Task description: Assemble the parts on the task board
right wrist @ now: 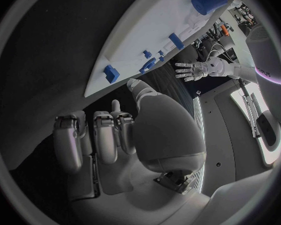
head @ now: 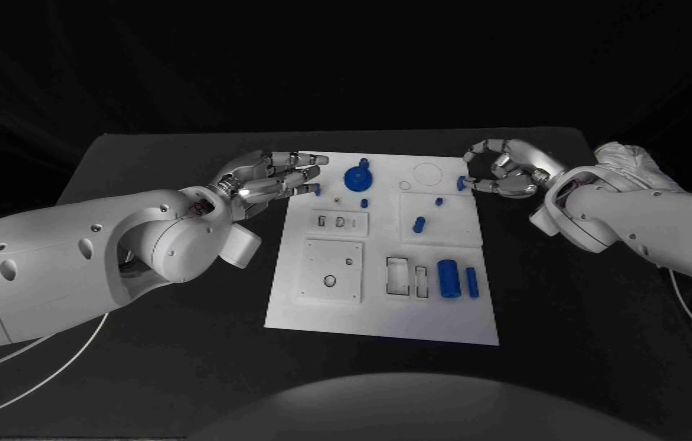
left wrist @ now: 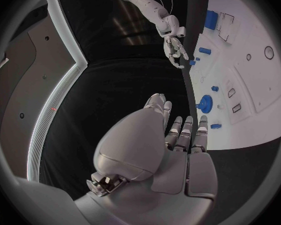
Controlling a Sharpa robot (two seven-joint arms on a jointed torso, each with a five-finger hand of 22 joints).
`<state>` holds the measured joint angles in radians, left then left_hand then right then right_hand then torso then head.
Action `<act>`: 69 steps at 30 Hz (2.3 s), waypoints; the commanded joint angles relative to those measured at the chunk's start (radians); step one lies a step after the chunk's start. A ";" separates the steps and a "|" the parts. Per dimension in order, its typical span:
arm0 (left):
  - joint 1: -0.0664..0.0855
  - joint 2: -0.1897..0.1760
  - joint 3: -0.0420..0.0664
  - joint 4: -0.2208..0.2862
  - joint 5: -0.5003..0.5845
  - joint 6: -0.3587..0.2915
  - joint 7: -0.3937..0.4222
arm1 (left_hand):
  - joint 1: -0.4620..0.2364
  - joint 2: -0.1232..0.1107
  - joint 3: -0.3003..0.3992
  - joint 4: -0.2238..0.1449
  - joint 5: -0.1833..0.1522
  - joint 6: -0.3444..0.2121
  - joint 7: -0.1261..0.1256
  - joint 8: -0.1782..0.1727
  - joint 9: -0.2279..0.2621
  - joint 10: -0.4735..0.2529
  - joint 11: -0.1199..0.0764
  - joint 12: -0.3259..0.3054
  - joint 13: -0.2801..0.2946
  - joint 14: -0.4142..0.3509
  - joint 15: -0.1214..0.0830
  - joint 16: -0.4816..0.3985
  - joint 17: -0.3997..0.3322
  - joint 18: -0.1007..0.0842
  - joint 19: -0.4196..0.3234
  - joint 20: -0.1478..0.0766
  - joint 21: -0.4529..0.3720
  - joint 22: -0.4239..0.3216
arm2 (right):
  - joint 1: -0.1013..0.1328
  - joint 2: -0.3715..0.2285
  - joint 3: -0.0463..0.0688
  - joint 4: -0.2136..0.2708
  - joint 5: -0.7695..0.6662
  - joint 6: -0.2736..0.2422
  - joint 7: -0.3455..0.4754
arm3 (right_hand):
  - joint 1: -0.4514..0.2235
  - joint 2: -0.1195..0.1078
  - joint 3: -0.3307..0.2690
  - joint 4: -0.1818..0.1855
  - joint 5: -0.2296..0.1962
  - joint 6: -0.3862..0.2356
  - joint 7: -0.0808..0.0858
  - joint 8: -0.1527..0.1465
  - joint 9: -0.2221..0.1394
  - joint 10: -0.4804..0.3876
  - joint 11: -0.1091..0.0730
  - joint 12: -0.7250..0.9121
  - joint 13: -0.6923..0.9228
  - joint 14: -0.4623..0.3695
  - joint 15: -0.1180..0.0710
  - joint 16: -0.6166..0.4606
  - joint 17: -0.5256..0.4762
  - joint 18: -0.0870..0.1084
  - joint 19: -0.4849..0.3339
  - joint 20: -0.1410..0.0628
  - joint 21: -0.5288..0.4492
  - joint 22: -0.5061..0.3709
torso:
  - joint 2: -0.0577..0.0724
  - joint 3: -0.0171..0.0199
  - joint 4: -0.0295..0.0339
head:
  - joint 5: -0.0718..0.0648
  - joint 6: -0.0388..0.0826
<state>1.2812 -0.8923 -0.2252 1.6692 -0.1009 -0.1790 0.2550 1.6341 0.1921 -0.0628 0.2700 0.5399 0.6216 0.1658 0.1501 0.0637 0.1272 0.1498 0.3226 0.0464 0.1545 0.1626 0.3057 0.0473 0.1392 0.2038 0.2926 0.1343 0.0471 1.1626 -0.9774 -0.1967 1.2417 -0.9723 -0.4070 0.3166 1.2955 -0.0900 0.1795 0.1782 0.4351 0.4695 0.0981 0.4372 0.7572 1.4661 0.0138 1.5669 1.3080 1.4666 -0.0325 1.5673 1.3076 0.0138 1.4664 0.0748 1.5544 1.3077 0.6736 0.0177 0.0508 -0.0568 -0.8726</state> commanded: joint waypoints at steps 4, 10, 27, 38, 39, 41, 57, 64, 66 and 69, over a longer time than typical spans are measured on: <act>-0.002 -0.002 0.001 0.002 -0.007 0.022 0.017 | 0.008 0.000 0.007 -0.001 0.005 0.001 0.007 0.006 0.001 -0.002 0.008 0.004 0.001 -0.001 0.008 0.005 0.001 -0.017 0.005 0.000 0.007 0.001 | -0.013 0.017 0.000 -0.020 0.008 0.021 0.032 | 0.008 -0.003 -0.003 0.011 -0.025 -0.028 0.003 0.022 0.006 0.105 0.009 0.004 0.263 0.104 0.007 0.003 0.263 -0.005 0.080 0.011 -0.010 0.252 | 0.001 -0.0006 0.0005 | -0.002 0.000; -0.003 -0.003 0.001 0.001 -0.007 0.023 0.017 | 0.008 0.000 0.007 -0.001 0.005 0.001 0.007 0.006 0.001 -0.002 0.008 0.004 0.001 -0.001 0.008 0.005 0.001 -0.017 0.005 0.000 0.007 0.001 | -0.017 0.024 0.000 -0.028 0.009 0.023 0.036 | 0.010 -0.003 -0.006 0.017 -0.045 -0.042 0.003 0.038 0.009 0.105 0.010 0.004 0.263 0.104 0.008 0.003 0.263 -0.004 0.075 0.012 -0.016 0.250 | 0.000 -0.0014 0.0008 | -0.001 0.000; -0.003 -0.005 0.001 0.000 -0.007 0.025 0.014 | 0.010 0.000 0.010 -0.002 0.006 -0.001 0.008 0.006 0.001 -0.003 0.009 0.004 0.001 -0.002 0.008 0.005 0.001 -0.018 0.005 0.000 0.007 0.001 | -0.023 0.031 0.000 -0.040 0.009 0.040 0.034 | 0.044 -0.006 0.014 0.013 0.077 -0.059 0.002 0.102 0.010 0.105 0.009 0.004 0.263 0.104 0.008 0.003 0.263 0.000 0.063 0.013 -0.028 0.245 | -0.001 -0.0014 0.0007 | 0.000 0.000; -0.003 -0.004 0.001 0.000 -0.007 0.027 0.013 | 0.010 0.000 0.011 -0.002 0.006 -0.001 0.008 0.006 0.001 -0.003 0.009 0.004 0.001 -0.002 0.008 0.005 0.001 -0.019 0.005 0.000 0.007 0.001 | -0.034 0.037 0.000 -0.048 0.009 0.053 0.022 | 0.050 -0.006 0.019 0.010 0.085 -0.064 0.003 0.106 0.009 0.105 0.009 0.004 0.263 0.104 0.008 0.003 0.263 0.001 0.061 0.013 -0.030 0.244 | 0.000 -0.0014 0.0006 | 0.000 0.000; -0.003 -0.005 0.001 0.000 -0.007 0.027 0.012 | 0.010 0.000 0.011 -0.002 0.006 -0.001 0.008 0.006 0.001 -0.003 0.009 0.004 0.001 -0.002 0.008 0.005 0.001 -0.019 0.005 0.000 0.007 0.001 | -0.035 0.038 0.000 -0.049 0.009 0.053 0.020 | 0.051 -0.006 0.019 0.010 0.085 -0.065 0.003 0.106 0.009 0.105 0.009 0.004 0.263 0.104 0.008 0.003 0.263 0.001 0.061 0.013 -0.030 0.244 | 0.000 -0.0013 0.0006 | 0.000 0.000; -0.004 -0.005 0.001 0.000 -0.007 0.028 0.012 | 0.010 0.000 0.011 -0.002 0.006 -0.001 0.008 0.006 0.001 -0.003 0.009 0.004 0.001 -0.002 0.008 0.005 0.001 -0.019 0.005 0.000 0.007 0.001 | -0.037 0.040 0.000 -0.052 0.009 0.055 0.015 | 0.055 -0.005 0.022 0.007 0.086 -0.066 0.003 0.110 0.008 0.105 0.010 0.004 0.263 0.104 0.008 0.003 0.263 0.001 0.060 0.013 -0.031 0.243 | -0.001 -0.0010 0.0010 | 0.001 0.000; -0.004 -0.004 0.001 0.000 -0.007 0.030 0.009 | 0.011 0.001 0.013 -0.002 0.006 -0.002 0.009 0.006 0.001 -0.003 0.010 0.003 0.001 -0.003 0.008 0.006 0.001 -0.019 0.006 0.000 0.007 0.001 | -0.040 0.043 0.000 -0.058 0.009 0.057 -0.003 | 0.076 -0.002 0.043 -0.006 0.123 -0.073 0.006 0.126 0.002 0.105 0.012 0.004 0.263 0.104 0.010 0.003 0.263 0.004 0.052 0.015 -0.040 0.240 | -0.001 -0.0016 0.0005 | 0.001 0.000; -0.004 -0.004 0.001 -0.001 -0.007 0.031 0.008 | 0.011 0.001 0.013 -0.002 0.006 -0.002 0.009 0.006 0.001 -0.003 0.010 0.003 0.001 -0.003 0.008 0.006 0.001 -0.019 0.006 0.000 0.007 0.001 | -0.041 0.043 0.000 -0.058 0.009 0.059 -0.007 | 0.081 0.001 0.050 -0.009 0.129 -0.076 0.007 0.130 0.000 0.105 0.013 0.004 0.263 0.104 0.011 0.003 0.263 0.004 0.050 0.015 -0.042 0.239 | -0.001 -0.0016 0.0008 | 0.001 0.000; -0.004 -0.005 0.001 -0.001 -0.007 0.032 0.008 | 0.011 0.001 0.013 -0.002 0.006 -0.002 0.009 0.006 0.001 -0.003 0.010 0.003 0.001 -0.003 0.008 0.006 0.001 -0.019 0.006 0.000 0.007 0.001 | -0.041 0.043 0.000 -0.059 0.009 0.059 -0.008 | 0.082 0.003 0.053 -0.009 0.131 -0.072 0.008 0.136 0.000 0.105 0.013 0.004 0.263 0.104 0.011 0.003 0.263 0.005 0.049 0.015 -0.043 0.239 | -0.002 -0.0016 0.0006 | 0.001 0.000; -0.004 -0.005 0.001 -0.001 -0.007 0.032 0.007 | 0.011 0.001 0.013 -0.002 0.006 -0.002 0.009 0.006 0.001 -0.003 0.010 0.003 0.001 -0.003 0.008 0.006 0.001 -0.019 0.006 0.000 0.007 0.001 | -0.041 0.043 0.000 -0.058 0.009 0.059 -0.008 | 0.081 0.005 0.057 -0.009 0.133 -0.063 0.008 0.147 0.002 0.105 0.013 0.004 0.263 0.104 0.011 0.003 0.263 0.005 0.049 0.016 -0.043 0.239 | -0.001 -0.0017 0.0010 | 0.000 0.000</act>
<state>1.2772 -0.8981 -0.2252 1.6671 -0.1039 -0.1660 0.2547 1.6340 0.1922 -0.0558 0.2685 0.5399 0.6180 0.1694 0.1501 0.0637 0.1235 0.1532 0.3226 0.0464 0.1509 0.1661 0.3057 0.0469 0.1395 0.2037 0.2926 0.1343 0.0471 1.1234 -0.9357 -0.1958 1.1833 -0.9608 -0.3655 0.3142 1.3692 -0.0850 0.2310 0.1685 0.5636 0.4000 0.1069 0.5807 0.7590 1.4651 0.0200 1.5669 1.3074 1.4664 -0.0250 1.5673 1.3079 0.0141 1.4663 0.0824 1.5152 1.3080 0.6722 0.0160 0.0514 -0.0561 -0.8726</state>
